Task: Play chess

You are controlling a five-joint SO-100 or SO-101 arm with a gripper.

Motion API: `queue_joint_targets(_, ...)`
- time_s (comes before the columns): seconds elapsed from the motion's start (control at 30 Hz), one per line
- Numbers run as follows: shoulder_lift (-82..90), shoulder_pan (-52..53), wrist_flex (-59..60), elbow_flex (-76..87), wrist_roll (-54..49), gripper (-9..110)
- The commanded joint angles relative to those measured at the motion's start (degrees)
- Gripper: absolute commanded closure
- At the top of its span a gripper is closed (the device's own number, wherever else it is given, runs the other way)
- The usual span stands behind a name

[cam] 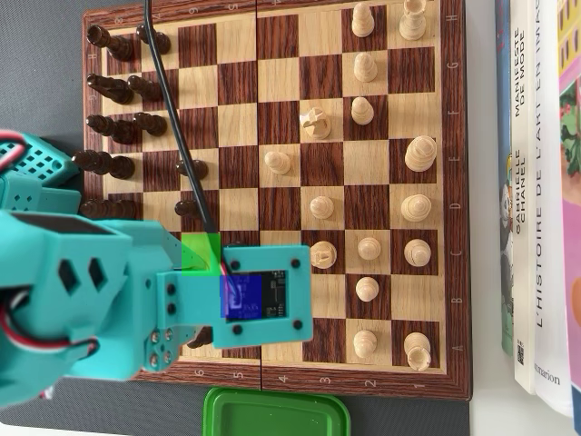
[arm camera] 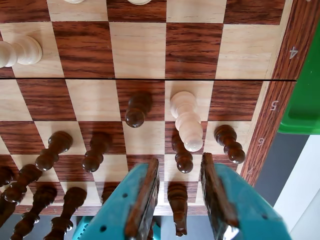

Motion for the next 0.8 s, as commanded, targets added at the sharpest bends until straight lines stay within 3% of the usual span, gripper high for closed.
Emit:
queue_joint_targets(0.0,0.1,0.8,0.2,-2.9,-0.2,88)
queue_joint_targets(0.77,-10.1,3.1,-0.8,-8.3,-2.3,85)
